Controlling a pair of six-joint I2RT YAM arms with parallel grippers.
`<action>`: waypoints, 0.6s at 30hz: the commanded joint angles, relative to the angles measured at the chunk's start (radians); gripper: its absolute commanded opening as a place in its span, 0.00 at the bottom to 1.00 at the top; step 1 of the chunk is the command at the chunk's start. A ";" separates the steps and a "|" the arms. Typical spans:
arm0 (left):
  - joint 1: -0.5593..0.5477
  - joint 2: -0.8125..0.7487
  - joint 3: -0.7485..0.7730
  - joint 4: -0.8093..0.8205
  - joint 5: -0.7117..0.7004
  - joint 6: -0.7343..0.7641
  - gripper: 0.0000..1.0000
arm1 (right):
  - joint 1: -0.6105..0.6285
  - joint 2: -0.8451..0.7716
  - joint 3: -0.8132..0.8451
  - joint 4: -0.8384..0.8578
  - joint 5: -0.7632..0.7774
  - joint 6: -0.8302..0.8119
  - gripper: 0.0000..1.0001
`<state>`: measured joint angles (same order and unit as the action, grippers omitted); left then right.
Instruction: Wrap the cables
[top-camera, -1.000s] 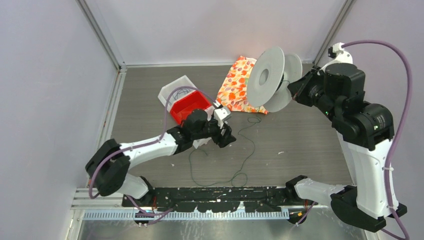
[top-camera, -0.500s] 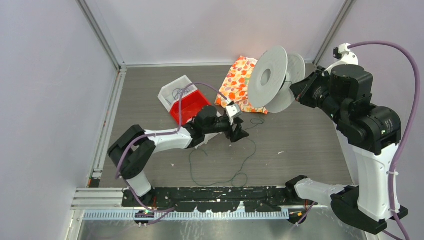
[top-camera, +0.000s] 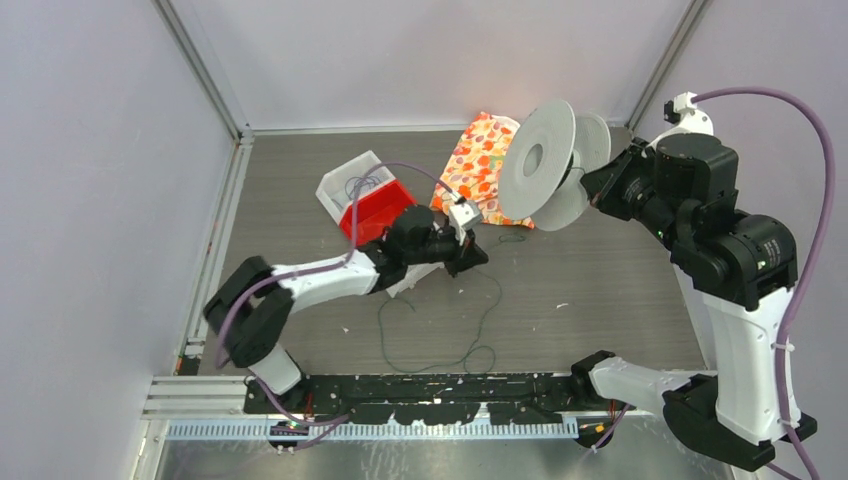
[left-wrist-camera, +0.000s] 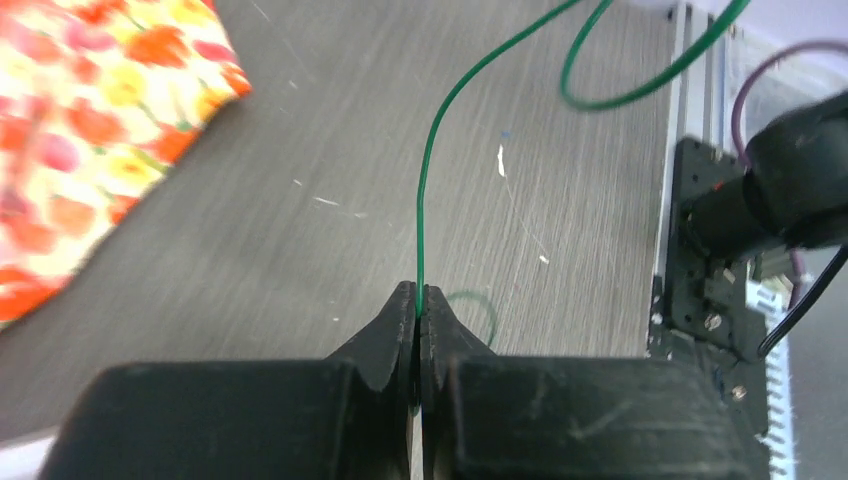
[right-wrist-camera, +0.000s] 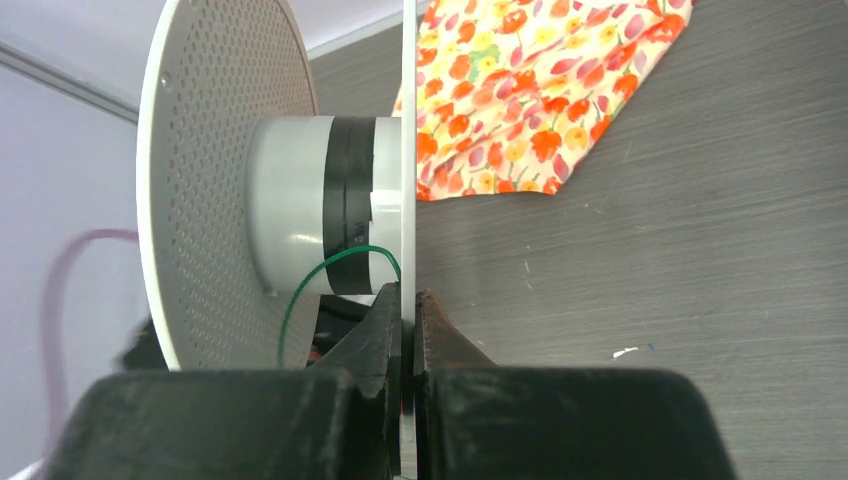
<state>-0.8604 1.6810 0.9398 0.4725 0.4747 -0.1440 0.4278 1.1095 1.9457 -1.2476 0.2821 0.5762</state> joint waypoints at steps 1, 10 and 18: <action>0.049 -0.281 0.170 -0.372 -0.165 0.002 0.00 | -0.004 -0.011 -0.051 0.098 0.026 -0.011 0.01; 0.191 -0.421 0.548 -0.680 0.021 -0.002 0.00 | -0.006 0.014 -0.175 0.117 0.009 -0.047 0.01; 0.196 -0.303 0.745 -0.555 -0.055 -0.030 0.00 | -0.006 -0.019 -0.227 0.095 -0.072 -0.059 0.01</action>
<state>-0.6693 1.2919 1.6058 -0.0769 0.4419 -0.1581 0.4278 1.1381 1.7050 -1.2285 0.2459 0.5285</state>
